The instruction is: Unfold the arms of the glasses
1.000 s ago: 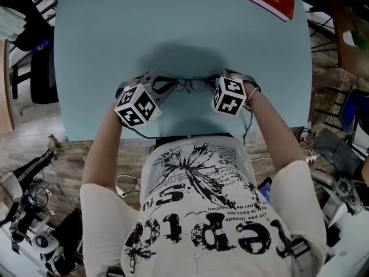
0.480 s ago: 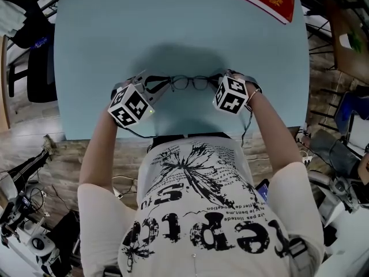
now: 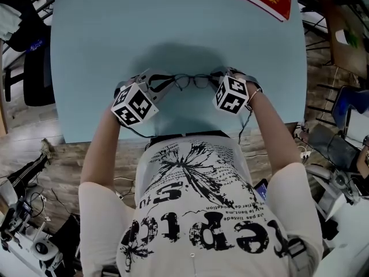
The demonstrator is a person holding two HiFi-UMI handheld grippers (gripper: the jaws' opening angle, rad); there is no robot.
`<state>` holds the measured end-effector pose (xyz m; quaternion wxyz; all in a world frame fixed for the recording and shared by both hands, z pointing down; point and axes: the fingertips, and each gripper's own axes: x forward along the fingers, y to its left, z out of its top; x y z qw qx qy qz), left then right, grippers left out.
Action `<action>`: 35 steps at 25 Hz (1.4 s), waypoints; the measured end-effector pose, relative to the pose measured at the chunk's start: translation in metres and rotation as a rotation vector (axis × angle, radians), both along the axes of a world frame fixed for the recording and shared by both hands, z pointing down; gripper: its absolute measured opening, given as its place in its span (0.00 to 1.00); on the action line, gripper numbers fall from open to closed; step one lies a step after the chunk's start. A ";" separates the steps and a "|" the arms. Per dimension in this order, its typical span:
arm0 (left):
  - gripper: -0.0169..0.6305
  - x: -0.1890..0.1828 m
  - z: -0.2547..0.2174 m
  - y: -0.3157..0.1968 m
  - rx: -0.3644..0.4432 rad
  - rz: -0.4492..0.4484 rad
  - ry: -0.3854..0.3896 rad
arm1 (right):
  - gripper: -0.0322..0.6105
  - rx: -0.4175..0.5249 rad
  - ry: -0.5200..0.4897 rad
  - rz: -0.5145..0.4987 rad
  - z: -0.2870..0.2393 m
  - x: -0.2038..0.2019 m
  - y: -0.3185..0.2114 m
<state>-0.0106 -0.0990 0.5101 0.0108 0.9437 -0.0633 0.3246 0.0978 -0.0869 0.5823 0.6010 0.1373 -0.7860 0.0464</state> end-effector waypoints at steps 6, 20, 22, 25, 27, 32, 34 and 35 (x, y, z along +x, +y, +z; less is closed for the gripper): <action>0.07 0.004 0.000 0.000 -0.007 0.017 0.014 | 0.20 0.018 -0.040 -0.049 -0.022 -0.027 -0.002; 0.07 0.005 0.003 0.003 -0.020 0.021 0.021 | 0.16 -0.047 0.032 -0.249 -0.005 -0.084 -0.010; 0.07 0.005 0.003 0.003 -0.022 0.017 0.020 | 0.14 -0.054 0.042 -0.278 -0.002 -0.086 -0.008; 0.07 0.005 0.003 0.002 -0.020 0.011 0.021 | 0.11 -0.040 0.037 -0.294 -0.002 -0.087 -0.008; 0.07 0.005 0.004 0.002 -0.019 0.010 0.020 | 0.10 -0.025 0.030 -0.302 -0.004 -0.086 -0.007; 0.07 0.003 0.005 0.002 -0.021 0.006 0.011 | 0.10 0.046 -0.015 -0.307 -0.021 -0.083 -0.010; 0.07 0.003 0.006 0.002 -0.020 0.007 0.007 | 0.10 0.073 -0.047 -0.300 -0.029 -0.080 -0.011; 0.07 0.003 0.006 0.002 -0.019 0.009 0.004 | 0.10 0.085 -0.062 -0.295 -0.034 -0.078 -0.012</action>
